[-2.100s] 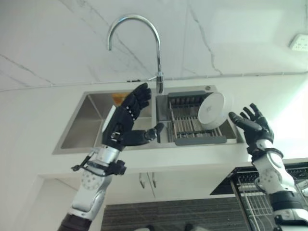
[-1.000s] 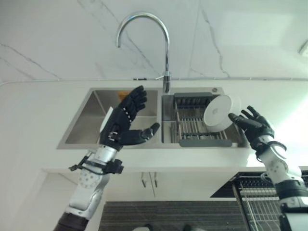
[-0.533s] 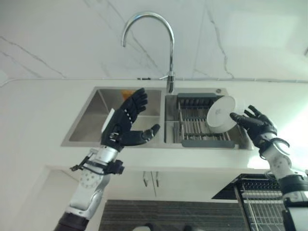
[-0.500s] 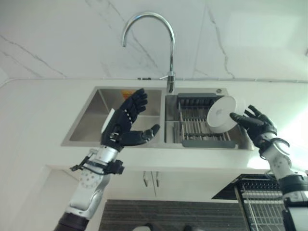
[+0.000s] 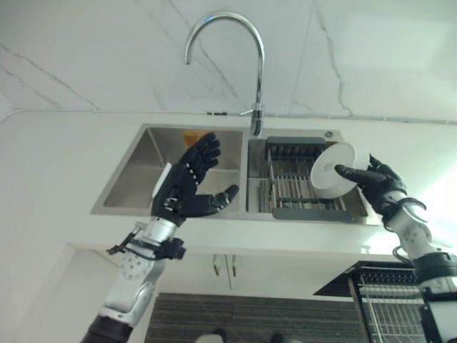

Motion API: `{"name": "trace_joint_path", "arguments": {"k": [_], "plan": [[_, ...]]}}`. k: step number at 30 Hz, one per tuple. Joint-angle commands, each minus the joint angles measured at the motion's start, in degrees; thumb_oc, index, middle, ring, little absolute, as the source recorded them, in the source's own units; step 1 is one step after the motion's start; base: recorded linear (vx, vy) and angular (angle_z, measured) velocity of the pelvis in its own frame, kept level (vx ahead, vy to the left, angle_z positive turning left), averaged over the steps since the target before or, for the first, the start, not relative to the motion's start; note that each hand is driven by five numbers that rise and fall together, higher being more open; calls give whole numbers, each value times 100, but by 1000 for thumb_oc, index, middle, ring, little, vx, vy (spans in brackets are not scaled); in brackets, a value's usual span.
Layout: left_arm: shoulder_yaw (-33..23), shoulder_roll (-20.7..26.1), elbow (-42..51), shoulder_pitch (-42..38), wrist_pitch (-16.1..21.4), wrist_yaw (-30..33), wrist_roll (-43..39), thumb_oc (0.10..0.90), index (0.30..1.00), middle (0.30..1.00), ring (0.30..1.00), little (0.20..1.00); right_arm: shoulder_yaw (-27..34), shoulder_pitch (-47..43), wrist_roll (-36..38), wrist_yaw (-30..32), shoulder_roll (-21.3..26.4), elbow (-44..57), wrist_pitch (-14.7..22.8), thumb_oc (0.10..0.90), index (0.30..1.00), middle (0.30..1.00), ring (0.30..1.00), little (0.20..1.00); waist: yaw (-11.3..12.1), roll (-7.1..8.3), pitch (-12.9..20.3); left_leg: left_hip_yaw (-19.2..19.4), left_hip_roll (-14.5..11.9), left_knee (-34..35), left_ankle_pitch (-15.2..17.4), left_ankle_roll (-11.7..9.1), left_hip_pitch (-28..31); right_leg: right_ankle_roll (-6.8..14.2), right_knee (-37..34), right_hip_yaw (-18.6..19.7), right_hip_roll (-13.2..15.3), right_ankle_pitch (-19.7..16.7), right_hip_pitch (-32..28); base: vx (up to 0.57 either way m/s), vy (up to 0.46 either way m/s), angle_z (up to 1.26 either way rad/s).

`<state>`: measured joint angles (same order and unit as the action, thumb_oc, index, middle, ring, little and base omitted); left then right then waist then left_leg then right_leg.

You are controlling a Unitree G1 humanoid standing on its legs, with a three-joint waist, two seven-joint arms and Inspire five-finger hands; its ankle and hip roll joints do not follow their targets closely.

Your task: Place the dishes in the dishwasher.

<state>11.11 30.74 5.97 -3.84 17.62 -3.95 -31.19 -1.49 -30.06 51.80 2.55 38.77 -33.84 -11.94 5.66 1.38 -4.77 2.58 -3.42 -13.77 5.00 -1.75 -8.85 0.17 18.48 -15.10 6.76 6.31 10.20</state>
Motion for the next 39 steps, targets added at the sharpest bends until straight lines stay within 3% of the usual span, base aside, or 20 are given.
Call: {"name": "trace_joint_path", "arguments": {"k": [1, 12, 14, 15, 22, 27, 30, 36, 39], "plan": [[-32, 305, 531, -556, 483, 64, -154, 800, 900, 900, 900, 900, -41, -814, -164, -116, 455, 55, 419, 800, 900, 900, 900, 900, 75, 47, 380, 78, -177, -342, 673, -177, 84, 448, -130, 165, 184, 371, -280, 0, 0, 0], [-14, 293, 506, -555, 456, 71, -150, 800, 900, 900, 900, 900, -73, -914, 96, -145, 422, -108, 325, 800, 900, 900, 900, 900, 105, 46, 385, 54, -182, -342, 650, -189, 77, 431, -130, 151, 177, 381, -300, -3, 3, 5], [-20, 305, 511, -558, 447, 86, -163, 800, 900, 900, 900, 900, -42, -938, 217, -69, 398, -127, 423, 569, 554, 554, 554, 554, 113, 40, 387, 47, -183, -342, 648, -190, 78, 425, -130, 144, 175, 387, -308, -1, 4, 3], [-25, 310, 501, -556, 457, 85, -172, 800, 900, 900, 900, 900, -20, -941, 258, -30, 381, -132, 472, 400, 300, 300, 300, 300, 115, 37, 387, 39, -181, -342, 648, -190, 77, 421, -130, 144, 172, 389, -309, 0, 0, 0], [-16, 299, 503, -525, 468, 108, -185, 800, 900, 900, 900, 900, 203, -947, 439, 449, 212, -76, 787, 400, 300, 300, 300, 300, 164, 1, 372, -23, -151, -342, 640, -176, 75, 411, -130, 120, 176, 398, -339, 0, 0, 0], [10, 300, 524, -478, 491, 181, -201, 800, 900, 900, 900, 900, 415, -909, 323, 1083, 25, 19, 1386, 400, 300, 300, 300, 300, 193, -48, 353, -50, -135, -342, 634, -167, 70, 421, -130, 108, 200, 384, -337, 13, 17, 2], [30, 285, 562, -469, 489, 237, -183, 800, 900, 900, 900, 900, 465, -890, 172, 1241, -6, 171, 1483, 400, 300, 300, 300, 300, 186, -55, 343, -49, -131, -342, 644, -157, 74, 425, -130, 112, 208, 382, -335, 22, 23, 4], [-45, 263, 628, -360, 533, 220, -166, 800, 900, 900, 900, 900, 488, -680, -274, 1379, 24, 754, 1729, 400, 300, 300, 300, 300, 131, -33, 324, -1, -132, -342, 654, -141, 78, 442, -130, 134, 213, 369, -310, 10, 23, 0], [-130, 221, 761, -282, 591, 131, -156, 800, 900, 900, 900, 900, 529, -494, -599, 1638, -38, 1570, 1976, 400, 300, 300, 300, 300, 81, -21, 295, 38, -126, -342, 665, -118, 83, 459, -130, 150, 224, 345, -287, 0, 42, -2]]}}
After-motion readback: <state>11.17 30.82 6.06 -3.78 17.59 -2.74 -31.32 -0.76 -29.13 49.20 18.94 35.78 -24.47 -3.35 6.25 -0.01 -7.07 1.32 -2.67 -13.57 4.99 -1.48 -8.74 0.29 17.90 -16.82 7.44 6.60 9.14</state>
